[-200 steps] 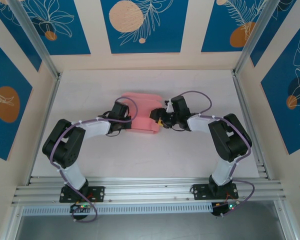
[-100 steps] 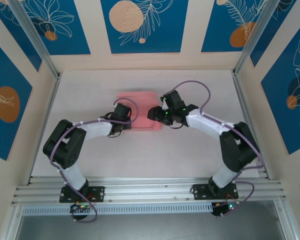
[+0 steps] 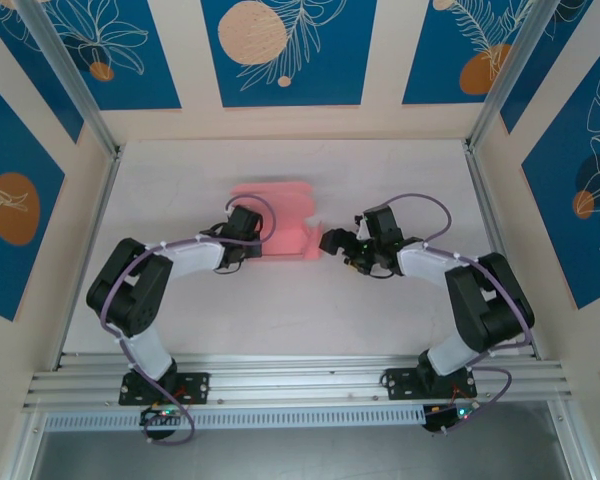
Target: Fold the paper box
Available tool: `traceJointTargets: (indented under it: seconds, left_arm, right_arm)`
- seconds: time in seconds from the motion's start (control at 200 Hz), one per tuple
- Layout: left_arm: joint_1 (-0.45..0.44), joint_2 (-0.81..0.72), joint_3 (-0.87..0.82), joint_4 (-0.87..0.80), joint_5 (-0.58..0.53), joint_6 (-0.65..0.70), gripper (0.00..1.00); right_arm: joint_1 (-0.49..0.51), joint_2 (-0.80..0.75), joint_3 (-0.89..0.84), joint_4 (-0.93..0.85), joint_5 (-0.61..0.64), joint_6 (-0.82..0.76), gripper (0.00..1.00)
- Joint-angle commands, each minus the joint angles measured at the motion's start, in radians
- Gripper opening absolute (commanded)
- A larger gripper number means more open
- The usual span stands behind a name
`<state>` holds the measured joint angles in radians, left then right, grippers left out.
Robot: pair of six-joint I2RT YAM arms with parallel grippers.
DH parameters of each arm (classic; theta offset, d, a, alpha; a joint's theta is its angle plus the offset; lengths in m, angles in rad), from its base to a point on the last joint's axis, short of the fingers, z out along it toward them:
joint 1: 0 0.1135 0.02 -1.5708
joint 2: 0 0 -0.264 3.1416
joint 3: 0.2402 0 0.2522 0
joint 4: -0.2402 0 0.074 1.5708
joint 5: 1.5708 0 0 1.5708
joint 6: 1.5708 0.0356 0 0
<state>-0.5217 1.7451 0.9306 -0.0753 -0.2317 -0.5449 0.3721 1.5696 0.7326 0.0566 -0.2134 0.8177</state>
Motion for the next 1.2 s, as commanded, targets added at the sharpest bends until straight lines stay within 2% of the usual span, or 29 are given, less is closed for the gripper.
traceJointTargets:
  seconds: [0.0,0.205,0.39,0.455,0.595,0.805,0.97,1.06,1.195]
  left_arm:
    - [0.042,0.047,-0.009,-0.052,0.138,-0.012,0.00]
    - [0.100,0.052,-0.021,-0.003,0.270,-0.008,0.00]
    - [0.126,0.060,-0.038,0.040,0.344,-0.017,0.00]
    - [0.137,0.068,-0.045,0.059,0.379,-0.029,0.00]
    - [0.149,0.073,-0.055,0.089,0.423,-0.047,0.00]
    - [0.150,0.067,-0.051,0.088,0.431,-0.036,0.00]
    - [0.150,0.067,-0.055,0.088,0.427,-0.036,0.00]
    - [0.150,0.070,-0.053,0.085,0.421,-0.032,0.00]
    - [0.146,0.071,-0.051,0.061,0.385,-0.021,0.00]
  right_arm:
    - [-0.007,0.031,0.015,0.170,-0.126,0.004,0.99]
    - [-0.023,0.096,0.034,0.307,-0.231,0.075,1.00]
    - [-0.085,0.143,-0.033,0.631,-0.362,0.263,1.00]
    - [-0.101,0.149,-0.047,0.676,-0.371,0.306,1.00]
    - [-0.106,0.159,-0.035,0.645,-0.360,0.311,0.99]
    - [-0.071,0.238,0.051,0.564,-0.346,0.276,1.00]
    - [-0.059,0.302,0.086,0.646,-0.361,0.306,0.92]
    - [-0.052,0.314,0.111,0.649,-0.371,0.305,0.88]
    - [-0.034,0.312,0.150,0.618,-0.376,0.287,0.87]
